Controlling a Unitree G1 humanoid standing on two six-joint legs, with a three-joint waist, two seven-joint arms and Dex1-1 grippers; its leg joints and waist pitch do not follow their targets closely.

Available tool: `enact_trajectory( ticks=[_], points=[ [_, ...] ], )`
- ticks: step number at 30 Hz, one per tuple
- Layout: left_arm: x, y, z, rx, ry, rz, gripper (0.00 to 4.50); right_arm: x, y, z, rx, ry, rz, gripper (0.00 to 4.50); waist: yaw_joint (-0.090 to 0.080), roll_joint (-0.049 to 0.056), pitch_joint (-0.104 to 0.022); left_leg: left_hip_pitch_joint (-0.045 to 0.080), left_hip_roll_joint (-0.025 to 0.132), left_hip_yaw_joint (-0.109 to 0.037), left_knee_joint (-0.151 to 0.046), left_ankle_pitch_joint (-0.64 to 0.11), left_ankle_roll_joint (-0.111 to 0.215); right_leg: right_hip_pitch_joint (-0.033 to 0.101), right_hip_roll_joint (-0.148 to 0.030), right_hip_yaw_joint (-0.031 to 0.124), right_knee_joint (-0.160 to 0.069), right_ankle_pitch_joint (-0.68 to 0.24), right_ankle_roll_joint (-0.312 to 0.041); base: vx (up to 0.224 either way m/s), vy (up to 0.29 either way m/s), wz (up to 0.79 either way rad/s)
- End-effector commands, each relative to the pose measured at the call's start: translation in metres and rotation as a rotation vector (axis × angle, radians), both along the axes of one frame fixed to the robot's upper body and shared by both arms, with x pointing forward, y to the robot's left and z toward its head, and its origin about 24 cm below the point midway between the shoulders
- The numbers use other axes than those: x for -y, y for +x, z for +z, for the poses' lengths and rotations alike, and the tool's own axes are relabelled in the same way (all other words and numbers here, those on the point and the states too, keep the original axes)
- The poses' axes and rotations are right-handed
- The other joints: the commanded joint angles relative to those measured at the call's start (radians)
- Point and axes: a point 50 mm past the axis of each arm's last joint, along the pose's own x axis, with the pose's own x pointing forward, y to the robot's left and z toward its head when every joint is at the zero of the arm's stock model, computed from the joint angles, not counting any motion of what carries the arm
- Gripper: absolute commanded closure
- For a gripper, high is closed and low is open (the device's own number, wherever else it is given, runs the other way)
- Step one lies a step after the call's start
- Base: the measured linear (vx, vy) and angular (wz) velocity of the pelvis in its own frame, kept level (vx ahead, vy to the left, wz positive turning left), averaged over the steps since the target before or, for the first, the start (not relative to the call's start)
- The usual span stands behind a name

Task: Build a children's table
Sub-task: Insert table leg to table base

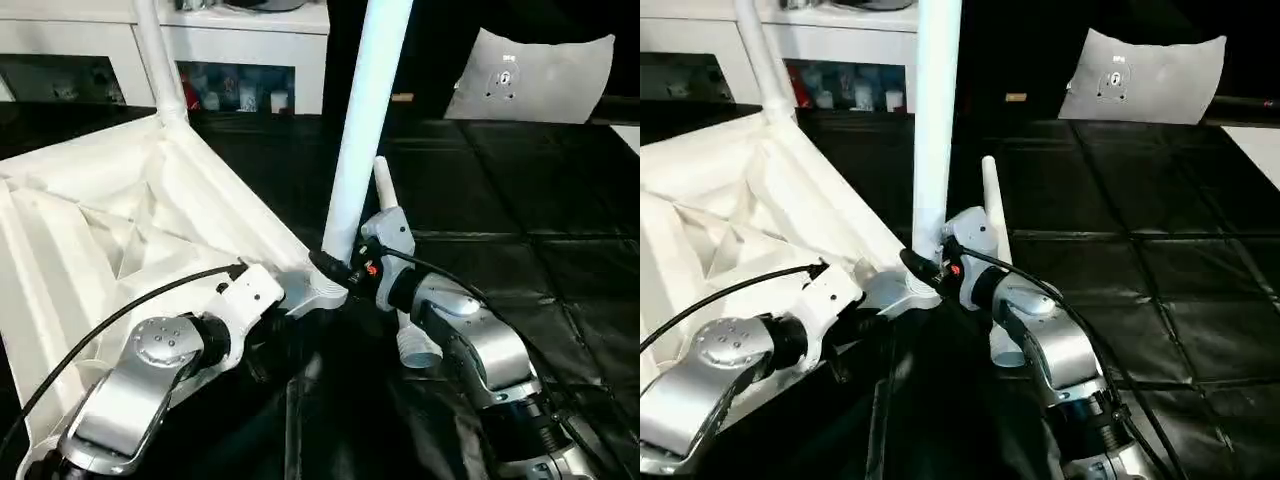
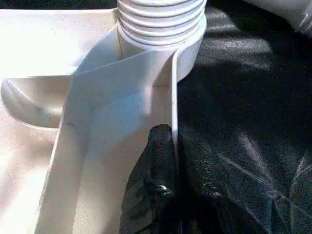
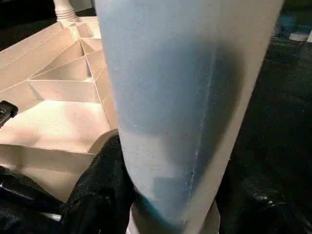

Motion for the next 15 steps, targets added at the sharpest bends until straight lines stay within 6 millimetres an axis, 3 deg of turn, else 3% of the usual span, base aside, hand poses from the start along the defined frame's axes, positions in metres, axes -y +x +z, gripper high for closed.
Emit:
enact_trajectory(
  ticks=[1, 2, 4, 5, 7, 10, 15],
  points=[
    [0.01, 0.001, 0.004, -0.003, -0.022, -0.057, 4.5, -0.013, -0.016, -0.048, -0.254, -0.048, 0.044, 1.91, 0.008, 0.021, -0.028, -0.019, 0.075, -0.036, -0.075, -0.209, 0.06, 0.035, -0.131, 0.082, -0.09, -0.478, -0.109, 0.0, 0.0, 0.0],
    [0.008, 0.002, 0.004, -0.004, -0.016, -0.055, 4.5, -0.013, -0.016, -0.047, -0.254, -0.043, 0.043, 1.85, 0.007, 0.027, -0.029, -0.012, 0.073, -0.035, -0.072, -0.217, 0.061, 0.03, -0.131, 0.081, -0.094, -0.501, -0.11, 0.0, 0.0, 0.0],
    [0.006, 0.003, 0.004, -0.004, -0.009, -0.055, 4.5, -0.011, -0.015, -0.046, -0.25, -0.04, 0.044, 1.71, 0.01, 0.025, -0.029, -0.015, 0.074, -0.035, -0.073, -0.207, 0.06, 0.034, -0.131, 0.082, -0.093, -0.497, -0.106, 0.0, 0.0, 0.0],
    [0.004, 0.005, 0.004, -0.003, -0.002, -0.058, 4.5, -0.009, -0.015, -0.046, -0.246, -0.04, 0.045, 1.46, 0.011, 0.029, -0.032, -0.014, 0.075, -0.035, -0.072, -0.193, 0.06, 0.035, -0.129, 0.081, -0.089, -0.472, -0.11, 0.0, 0.0, 0.0],
    [0.001, 0.007, 0.004, 0.001, 0.009, -0.067, 4.5, -0.004, -0.016, -0.044, -0.236, -0.038, 0.048, 1.39, 0.013, 0.03, -0.036, -0.015, 0.077, -0.034, -0.071, -0.167, 0.063, 0.037, -0.129, 0.082, -0.082, -0.416, -0.124, 0.0, 0.0, 0.0],
    [-0.006, 0.01, 0.005, 0.005, 0.032, -0.094, 4.5, 0.008, -0.018, -0.04, -0.214, -0.027, 0.066, 1.05, 0.024, 0.027, -0.042, -0.018, 0.075, -0.028, -0.066, -0.1, 0.088, 0.045, -0.127, 0.083, -0.073, -0.323, -0.14, 0.0, 0.0, 0.0],
    [-0.013, 0.014, 0.007, 0.003, 0.046, -0.135, 4.5, 0.022, -0.018, -0.031, -0.166, -0.031, 0.104, 0.67, 0.035, 0.03, -0.046, -0.015, 0.078, -0.026, -0.065, -0.07, 0.097, 0.047, -0.127, 0.081, -0.064, -0.264, -0.163, 0.0, 0.0, 0.0]
  ],
)
